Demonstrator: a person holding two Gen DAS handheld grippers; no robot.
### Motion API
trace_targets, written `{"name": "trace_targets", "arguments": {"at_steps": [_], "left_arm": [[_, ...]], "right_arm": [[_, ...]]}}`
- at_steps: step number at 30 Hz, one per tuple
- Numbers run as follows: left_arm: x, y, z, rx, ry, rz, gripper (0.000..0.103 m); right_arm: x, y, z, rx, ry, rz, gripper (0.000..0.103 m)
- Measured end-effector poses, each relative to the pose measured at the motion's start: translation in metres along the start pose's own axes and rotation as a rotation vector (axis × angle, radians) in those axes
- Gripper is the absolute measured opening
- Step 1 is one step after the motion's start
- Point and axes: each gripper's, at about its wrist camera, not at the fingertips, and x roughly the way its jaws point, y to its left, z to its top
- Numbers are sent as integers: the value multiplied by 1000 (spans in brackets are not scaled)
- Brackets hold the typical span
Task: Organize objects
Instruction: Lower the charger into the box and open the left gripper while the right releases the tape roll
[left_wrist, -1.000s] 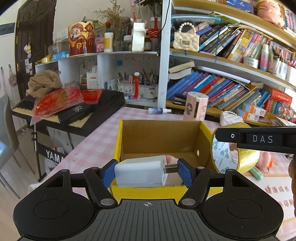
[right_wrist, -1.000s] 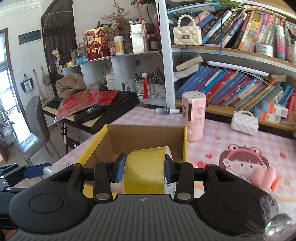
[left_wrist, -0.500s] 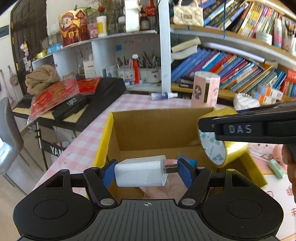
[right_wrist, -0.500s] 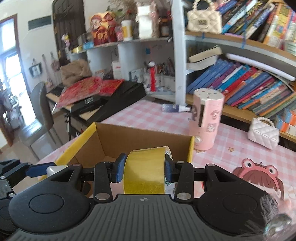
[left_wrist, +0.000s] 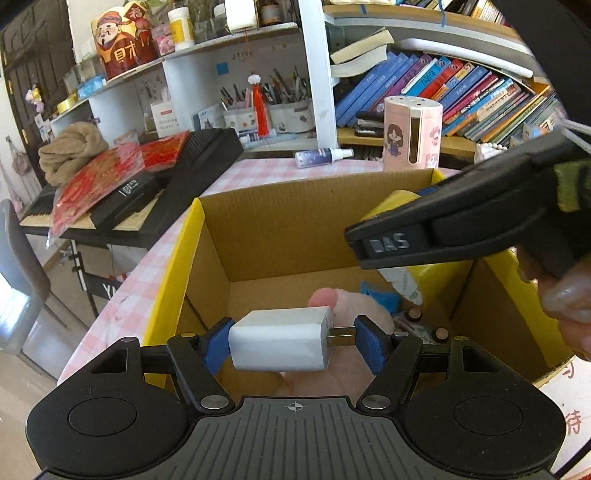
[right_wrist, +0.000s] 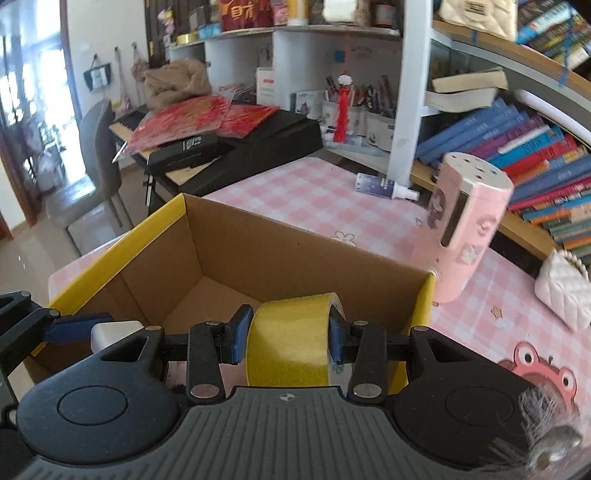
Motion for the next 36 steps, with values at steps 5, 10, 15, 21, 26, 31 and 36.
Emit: {"name": "trace_targets", "arguments": {"at_steps": [5,10,15,21,26,31,36], "left_arm": [[5,-4,2,19,11,-5,71],[10,-10,1,40,37,-16,71],[14,-9,-1,36,60,-17,71],[17,-9,-2,33,79,-15,72],[16,-9,-2,29,72,-17,72],[12,-7,-3,26,53,-7,74],[8,-7,-5,29,41,-3,75]], "right_arm": [[9,6,12,-50,-18,5,39],[21,12,20,-103,5,26,39],[34,14,17,-140,45,43,39],[41,14,18,-160,54,59,39],[46,19,16,-186,91,67,39],[47,21,11,-206,115,50,41],[42,18,7,-175,118,37,54]]}}
